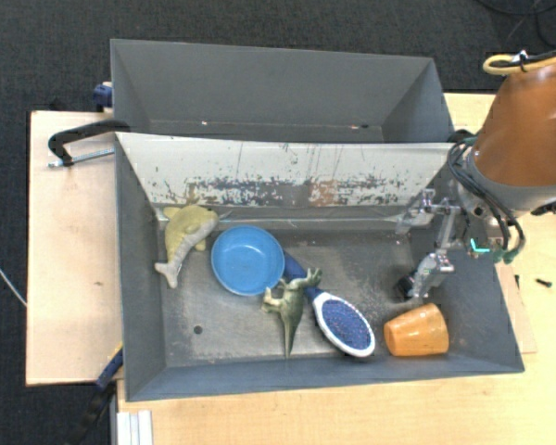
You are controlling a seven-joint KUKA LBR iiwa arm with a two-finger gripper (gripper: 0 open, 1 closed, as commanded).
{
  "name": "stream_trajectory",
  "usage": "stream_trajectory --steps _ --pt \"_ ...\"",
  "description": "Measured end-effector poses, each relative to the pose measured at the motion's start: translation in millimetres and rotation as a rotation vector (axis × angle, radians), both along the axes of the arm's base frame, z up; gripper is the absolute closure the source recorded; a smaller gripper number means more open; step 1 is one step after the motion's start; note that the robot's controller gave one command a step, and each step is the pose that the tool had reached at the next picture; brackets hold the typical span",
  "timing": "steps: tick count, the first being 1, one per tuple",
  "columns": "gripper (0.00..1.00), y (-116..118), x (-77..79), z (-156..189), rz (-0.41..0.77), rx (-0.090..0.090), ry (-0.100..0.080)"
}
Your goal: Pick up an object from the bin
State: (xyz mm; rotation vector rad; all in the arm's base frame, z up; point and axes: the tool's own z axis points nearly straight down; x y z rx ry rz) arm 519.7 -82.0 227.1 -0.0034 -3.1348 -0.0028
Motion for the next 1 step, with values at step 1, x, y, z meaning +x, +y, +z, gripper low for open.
stream_trajectory --steps 1 --pt "0.0 86.6 -13.4 -137.2 -0.246 0.005 -0.014"
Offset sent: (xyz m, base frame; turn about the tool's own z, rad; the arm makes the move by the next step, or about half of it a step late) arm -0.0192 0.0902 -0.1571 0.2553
